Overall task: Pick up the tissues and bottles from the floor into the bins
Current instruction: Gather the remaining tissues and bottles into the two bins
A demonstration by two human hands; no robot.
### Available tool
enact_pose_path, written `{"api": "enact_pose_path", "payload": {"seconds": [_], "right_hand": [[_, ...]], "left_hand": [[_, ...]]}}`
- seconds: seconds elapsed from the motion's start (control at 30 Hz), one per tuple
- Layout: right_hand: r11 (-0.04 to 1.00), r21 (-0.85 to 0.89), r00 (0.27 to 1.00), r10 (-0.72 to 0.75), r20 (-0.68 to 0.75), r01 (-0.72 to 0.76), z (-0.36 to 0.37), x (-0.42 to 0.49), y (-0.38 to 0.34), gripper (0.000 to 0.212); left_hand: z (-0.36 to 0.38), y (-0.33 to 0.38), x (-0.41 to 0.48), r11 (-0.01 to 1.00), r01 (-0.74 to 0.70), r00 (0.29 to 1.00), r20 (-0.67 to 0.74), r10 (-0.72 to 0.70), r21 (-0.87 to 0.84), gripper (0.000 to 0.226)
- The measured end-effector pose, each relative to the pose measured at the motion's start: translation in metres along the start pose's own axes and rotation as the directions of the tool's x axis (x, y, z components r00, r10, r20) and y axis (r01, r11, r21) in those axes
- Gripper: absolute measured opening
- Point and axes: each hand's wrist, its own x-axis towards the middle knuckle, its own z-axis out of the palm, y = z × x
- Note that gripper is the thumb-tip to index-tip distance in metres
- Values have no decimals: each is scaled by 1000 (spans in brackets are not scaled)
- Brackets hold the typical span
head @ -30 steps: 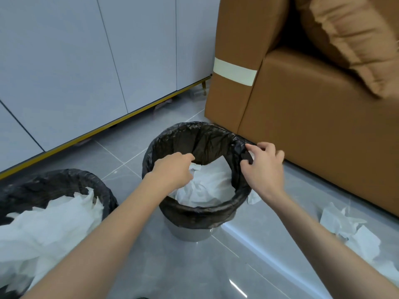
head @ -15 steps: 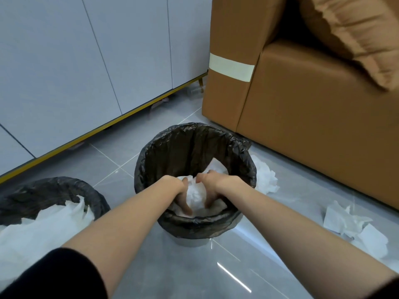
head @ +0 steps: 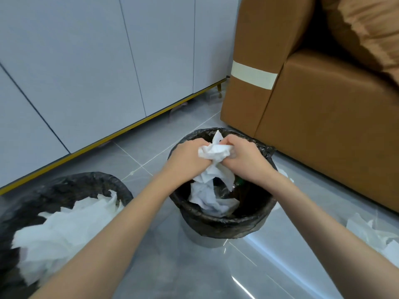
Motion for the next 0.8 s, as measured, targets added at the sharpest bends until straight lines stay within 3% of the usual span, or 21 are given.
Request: {"api": "enact_pose_path", "payload": {"seconds": [0.13,0.3,0.43,0.57,0.7,0.8], "right_hand": [[970,199,989,-126,-78,140,-16,-6,-56,16],[925,319,976,-216,-8,208,20,2,-111,18],[889,414,954,-272,130,197,66,5,-147,16],[871,487,927,-235,292,67,111,1,-167,12],[896,444,841,-238,486,-3,144,0,-171,21],[967,185,768,-250,589,173,163,-4,-163,20]], "left_hand": [[-39,6,-36,948,44,966,-227,-120,-315,20],[-79,-24,-78,919,78,903,-364,-229,-386,18],[-95,-59,-107,952,223,842,-449,-297,-211,9],[-101,-94,-128,942,336,826,-486,-284,22,10],[-95,-131,-143,888,448,842,-384,-379,103,18],[-75,-153,-152,811,541,841,-171,-514,224,39]]}}
